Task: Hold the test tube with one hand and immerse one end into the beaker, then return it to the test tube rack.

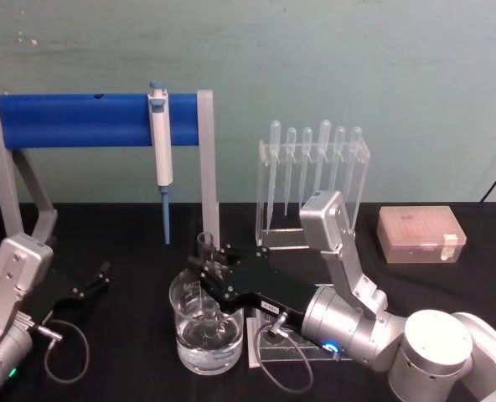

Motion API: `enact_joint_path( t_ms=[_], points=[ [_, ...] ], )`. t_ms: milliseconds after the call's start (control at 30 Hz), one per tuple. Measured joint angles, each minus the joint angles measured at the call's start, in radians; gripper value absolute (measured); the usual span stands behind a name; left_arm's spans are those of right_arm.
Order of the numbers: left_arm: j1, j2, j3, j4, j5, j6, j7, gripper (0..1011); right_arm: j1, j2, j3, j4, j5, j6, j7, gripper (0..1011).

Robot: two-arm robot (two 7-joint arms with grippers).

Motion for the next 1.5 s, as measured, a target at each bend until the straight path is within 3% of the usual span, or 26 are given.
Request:
enact_joint_path(
  t_ms=[1500],
  points=[
    [0.0, 0.0, 0.0, 0.0, 0.0, 0.0, 0.0, 1000, 0.0, 0.0, 0.002, -0.002, -0.001, 0.003, 0.0, 225]
  ],
)
